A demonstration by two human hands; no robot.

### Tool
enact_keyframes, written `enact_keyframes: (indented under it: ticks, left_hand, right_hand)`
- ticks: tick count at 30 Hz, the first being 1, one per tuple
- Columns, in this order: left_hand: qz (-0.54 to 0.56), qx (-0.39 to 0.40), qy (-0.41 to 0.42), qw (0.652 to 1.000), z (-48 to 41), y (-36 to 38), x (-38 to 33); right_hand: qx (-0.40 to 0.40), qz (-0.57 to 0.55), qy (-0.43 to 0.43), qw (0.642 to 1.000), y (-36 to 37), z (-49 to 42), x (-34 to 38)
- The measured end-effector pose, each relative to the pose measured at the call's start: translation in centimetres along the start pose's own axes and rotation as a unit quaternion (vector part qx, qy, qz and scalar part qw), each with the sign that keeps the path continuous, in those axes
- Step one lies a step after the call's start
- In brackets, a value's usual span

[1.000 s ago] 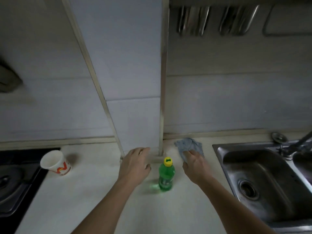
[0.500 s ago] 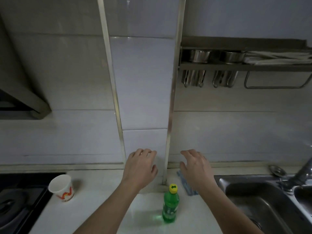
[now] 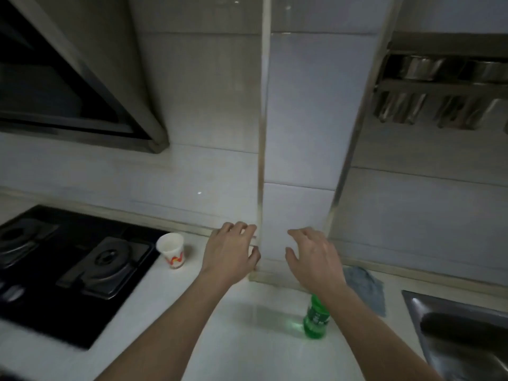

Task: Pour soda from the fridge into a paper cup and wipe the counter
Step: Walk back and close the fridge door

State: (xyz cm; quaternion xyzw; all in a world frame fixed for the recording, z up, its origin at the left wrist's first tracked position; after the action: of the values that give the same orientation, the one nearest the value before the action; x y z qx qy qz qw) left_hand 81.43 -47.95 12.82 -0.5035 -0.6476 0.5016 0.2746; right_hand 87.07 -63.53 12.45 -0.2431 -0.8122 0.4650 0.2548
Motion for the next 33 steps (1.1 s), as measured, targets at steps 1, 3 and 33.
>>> enact_keyframes:
  ticks: [1, 3, 33]
  left_hand:
    - [-0.005, -0.003, -0.019, 1.0, 0.4, -0.7, 1.1]
    - [-0.018, -0.008, -0.058, 0.998, 1.7, -1.9, 3.3]
    - [-0.178, -0.067, -0.568, 0.801, 44.4, -20.4, 33.2]
  right_hand:
    - [0.001, -0.006, -0.017, 1.0, 0.2, -0.4, 0.9]
    - [0.005, -0.022, -0.05, 0.999, 0.5, -1.0, 3.0]
    - [0.164, -0.225, -0.504, 0.817, 8.7, 10.7, 52.3]
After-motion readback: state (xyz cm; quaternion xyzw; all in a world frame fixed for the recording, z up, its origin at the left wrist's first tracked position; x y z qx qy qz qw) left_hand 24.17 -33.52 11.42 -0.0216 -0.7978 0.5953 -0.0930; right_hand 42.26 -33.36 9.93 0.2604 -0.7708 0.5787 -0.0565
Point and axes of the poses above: each hand's wrist, its own z-axis away from the middle knuckle, its own y-axis out of the palm, x = y × z, the point moved 10 cm from there along -z, towards the middle knuckle, and after that the axes turned 14 degrees about -y, right-handed, at the moved point
